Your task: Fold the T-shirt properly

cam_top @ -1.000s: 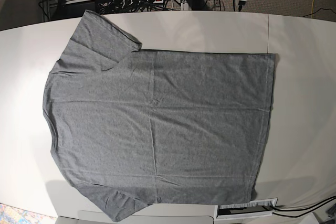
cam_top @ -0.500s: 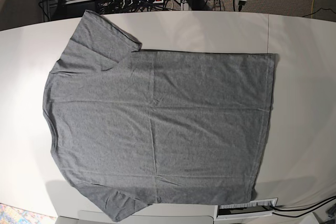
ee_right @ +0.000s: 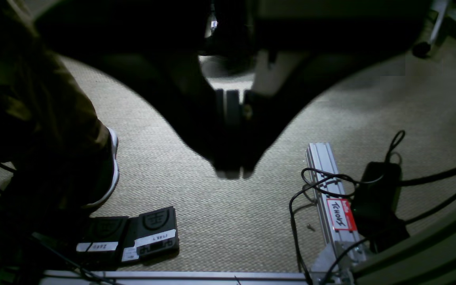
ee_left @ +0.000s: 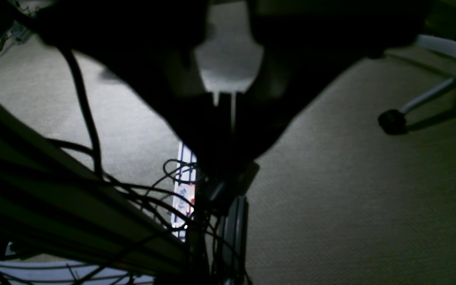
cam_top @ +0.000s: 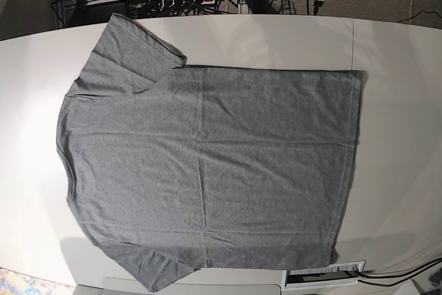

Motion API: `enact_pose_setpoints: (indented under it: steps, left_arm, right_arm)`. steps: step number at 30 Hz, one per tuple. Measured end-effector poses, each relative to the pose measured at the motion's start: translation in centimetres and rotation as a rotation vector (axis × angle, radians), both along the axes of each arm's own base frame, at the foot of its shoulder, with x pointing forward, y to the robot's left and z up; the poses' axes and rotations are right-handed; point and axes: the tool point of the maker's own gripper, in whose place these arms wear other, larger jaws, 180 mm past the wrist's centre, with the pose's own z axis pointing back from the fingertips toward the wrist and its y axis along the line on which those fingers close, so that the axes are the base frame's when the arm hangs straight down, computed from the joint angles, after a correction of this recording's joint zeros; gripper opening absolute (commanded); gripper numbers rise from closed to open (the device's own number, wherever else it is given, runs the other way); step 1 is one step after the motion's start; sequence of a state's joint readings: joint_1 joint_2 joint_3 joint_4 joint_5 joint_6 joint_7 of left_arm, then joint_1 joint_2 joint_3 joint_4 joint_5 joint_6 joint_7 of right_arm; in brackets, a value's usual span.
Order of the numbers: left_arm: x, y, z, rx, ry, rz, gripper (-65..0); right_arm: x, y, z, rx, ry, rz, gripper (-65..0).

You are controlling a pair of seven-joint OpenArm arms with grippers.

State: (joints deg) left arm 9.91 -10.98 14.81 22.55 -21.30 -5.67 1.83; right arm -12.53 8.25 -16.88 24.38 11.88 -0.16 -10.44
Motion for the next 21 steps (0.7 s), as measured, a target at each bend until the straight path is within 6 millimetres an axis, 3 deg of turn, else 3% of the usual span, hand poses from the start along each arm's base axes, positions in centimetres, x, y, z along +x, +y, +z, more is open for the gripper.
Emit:
enact_pose_setpoints:
  steps: [4, 8, 11, 17, 21]
  left_arm:
    - [-2.2, 0.0, 0.0, 0.0, 0.029, 0.0, -65.0]
    - [-5.4, -0.1, 0.2, -0.001, 0.078, -0.001, -65.0]
    - [-6.6, 0.0, 0.6, -0.006, 0.081, -0.006, -65.0]
    - [-10.0, 1.8, 2.0, 0.002, 0.091, -0.034, -65.0]
    - [-11.9, 2.5, 3.6, -0.006, 0.083, -0.066, -65.0]
  right_arm:
    - [-1.3, 0.0, 0.1, -0.003, 0.018, 0.025, -65.0]
    - [-4.0, -0.2, 0.3, -0.01, 0.061, 0.079, -65.0]
    - [-5.7, -0.6, 0.5, -0.013, 0.086, 0.082, -65.0]
    - [-7.9, -4.1, 2.2, -0.056, 0.092, 0.126, -65.0]
    - [-8.6, -5.0, 3.5, -0.062, 0.098, 0.168, -65.0]
